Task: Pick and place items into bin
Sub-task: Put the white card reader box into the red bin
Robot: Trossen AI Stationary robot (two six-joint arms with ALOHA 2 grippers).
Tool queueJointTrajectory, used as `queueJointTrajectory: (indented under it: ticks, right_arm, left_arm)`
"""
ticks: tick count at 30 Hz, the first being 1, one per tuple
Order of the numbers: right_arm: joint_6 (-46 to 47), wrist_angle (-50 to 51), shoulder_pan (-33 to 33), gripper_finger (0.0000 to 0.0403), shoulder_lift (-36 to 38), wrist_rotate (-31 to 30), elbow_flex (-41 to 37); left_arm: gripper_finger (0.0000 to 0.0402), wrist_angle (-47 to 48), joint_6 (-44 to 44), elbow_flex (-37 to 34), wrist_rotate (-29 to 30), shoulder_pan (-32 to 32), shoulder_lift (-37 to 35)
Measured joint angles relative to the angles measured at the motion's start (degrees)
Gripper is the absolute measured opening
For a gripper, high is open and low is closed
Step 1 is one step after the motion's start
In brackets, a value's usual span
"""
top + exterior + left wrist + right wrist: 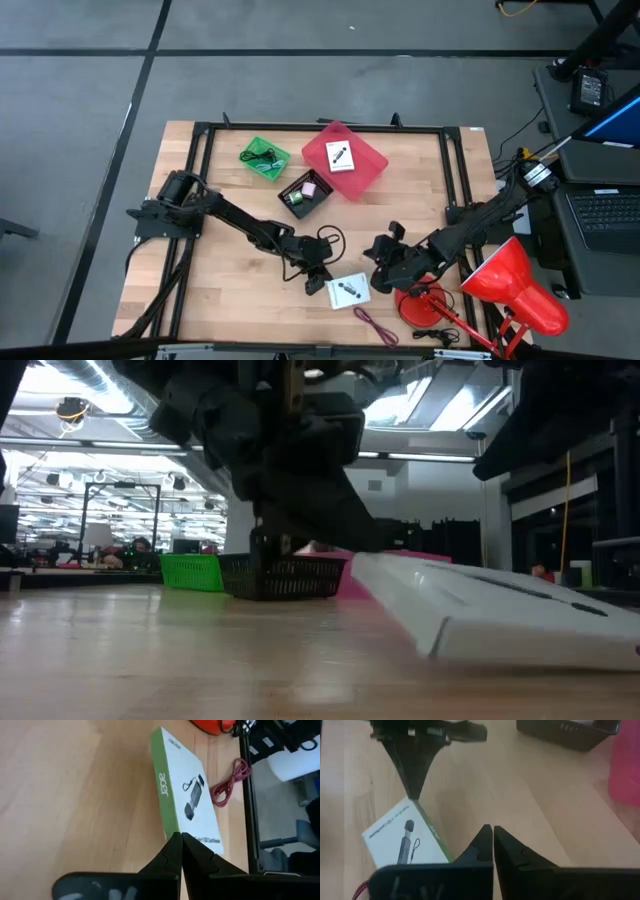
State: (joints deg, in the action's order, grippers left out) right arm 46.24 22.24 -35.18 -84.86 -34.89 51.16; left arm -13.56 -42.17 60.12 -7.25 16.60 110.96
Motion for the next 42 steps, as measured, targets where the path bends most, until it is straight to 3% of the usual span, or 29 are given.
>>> queueJointTrajectory:
  ticks: [10,17,22,33,42]
  right_arm:
    - [-0.14,-1.26,-1.77,0.0,-0.03,0.93,0.0]
    - [-1.68,-10.89,-2.64,0.0,-4.72,14.85,0.0]
    - [-1.49,-13.25,-2.59,0.0,-10.64,19.79,0.18]
    - [-3.12,-15.53,-2.32,0.0,-18.02,21.22,2.38]
    - [-4.61,-15.19,0.31,0.0,-19.5,21.02,2.54]
  left_arm:
    - [0.0001,5.07,2.97,0.04,2.46,-0.42,-3.15]
    - [0.0001,5.83,3.03,0.04,1.62,-0.09,-3.28]
    - [0.0001,6.94,3.03,0.07,1.62,-0.09,-3.28]
    - [0.0002,12.72,4.41,0.11,2.63,1.13,-3.3]
    - [0.0001,13.13,3.16,0.11,3.33,3.92,-3.3]
